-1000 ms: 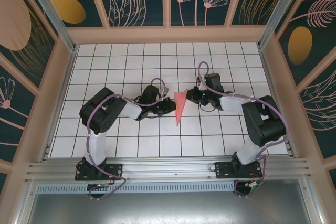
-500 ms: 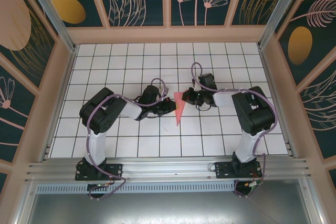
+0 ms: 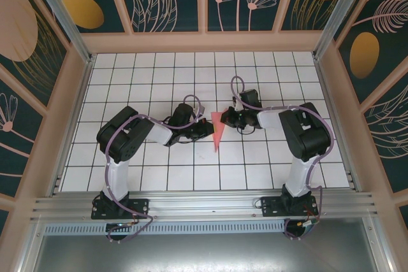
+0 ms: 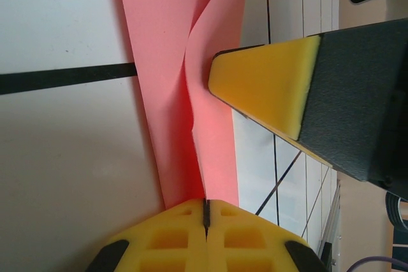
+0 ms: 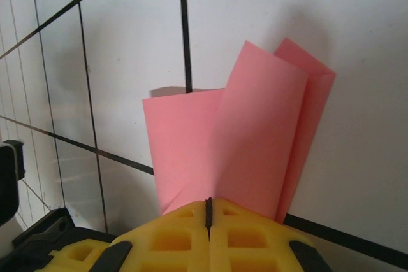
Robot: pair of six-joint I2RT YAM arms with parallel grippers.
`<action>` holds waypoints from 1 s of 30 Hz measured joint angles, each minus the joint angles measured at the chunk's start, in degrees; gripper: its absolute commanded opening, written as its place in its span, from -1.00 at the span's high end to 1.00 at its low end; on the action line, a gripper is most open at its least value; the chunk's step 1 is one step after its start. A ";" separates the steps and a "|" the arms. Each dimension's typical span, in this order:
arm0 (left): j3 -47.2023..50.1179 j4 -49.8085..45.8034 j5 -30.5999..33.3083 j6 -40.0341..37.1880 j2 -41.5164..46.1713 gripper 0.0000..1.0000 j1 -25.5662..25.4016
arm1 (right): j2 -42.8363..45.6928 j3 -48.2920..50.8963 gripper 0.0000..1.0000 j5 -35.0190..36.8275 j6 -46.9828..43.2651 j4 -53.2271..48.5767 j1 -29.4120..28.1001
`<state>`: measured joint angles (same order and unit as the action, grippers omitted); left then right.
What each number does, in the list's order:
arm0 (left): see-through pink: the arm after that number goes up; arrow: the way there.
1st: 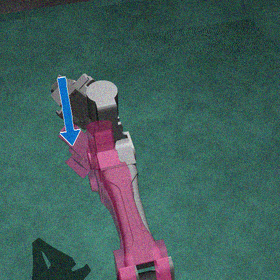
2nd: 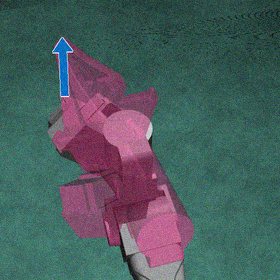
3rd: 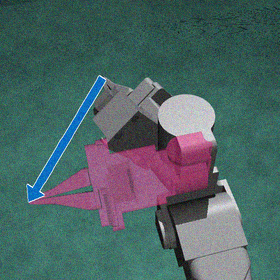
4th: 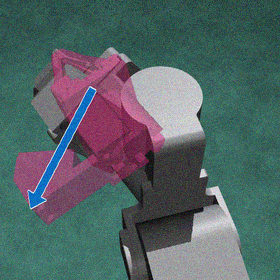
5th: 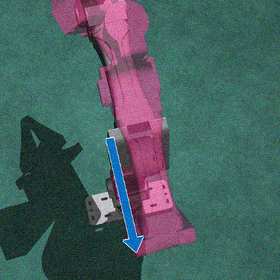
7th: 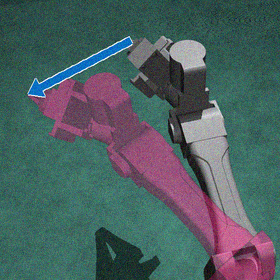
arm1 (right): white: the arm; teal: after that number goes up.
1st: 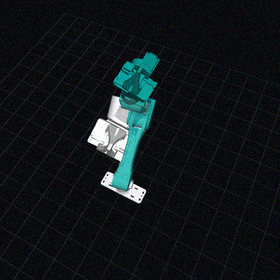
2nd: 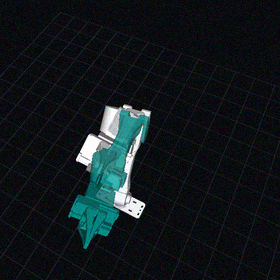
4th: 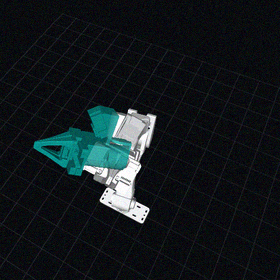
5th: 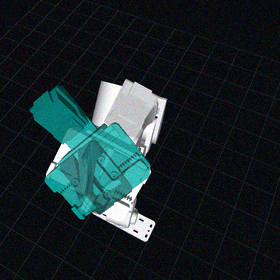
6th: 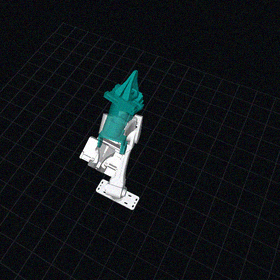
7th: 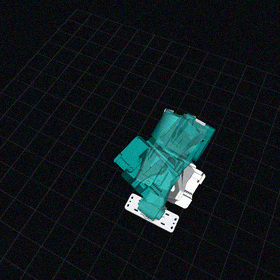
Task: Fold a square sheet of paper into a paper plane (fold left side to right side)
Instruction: Fold the wing for the fifth time at the center of the table.
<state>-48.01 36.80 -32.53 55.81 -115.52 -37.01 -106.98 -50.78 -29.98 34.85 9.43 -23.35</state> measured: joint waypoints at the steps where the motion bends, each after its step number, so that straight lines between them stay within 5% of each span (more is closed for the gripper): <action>1: -0.02 0.00 -0.04 0.00 -0.04 1.00 0.00 | -0.15 -0.22 0.96 0.00 0.00 -0.28 0.00; 6: -0.02 0.00 -0.04 0.00 -0.04 0.98 0.00 | -0.96 -1.44 0.97 -0.13 0.00 -1.66 0.00; 14: 0.00 -5.01 2.86 -1.90 4.00 0.27 0.00 | -1.36 -2.64 0.97 -0.09 -0.44 -3.87 0.00; 21: -0.02 -10.19 3.39 -4.22 11.37 0.48 0.04 | -1.44 -2.75 0.97 -0.11 -0.44 -3.93 0.00; 30: -0.92 -8.33 -3.58 -1.95 9.40 0.61 -2.40 | -1.44 -2.75 0.97 -0.13 -0.48 -3.93 0.00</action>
<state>-48.93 28.47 -36.12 53.87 -106.13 -39.42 -108.42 -53.54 -30.11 34.37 5.50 -23.35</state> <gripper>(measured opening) 0.200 0.047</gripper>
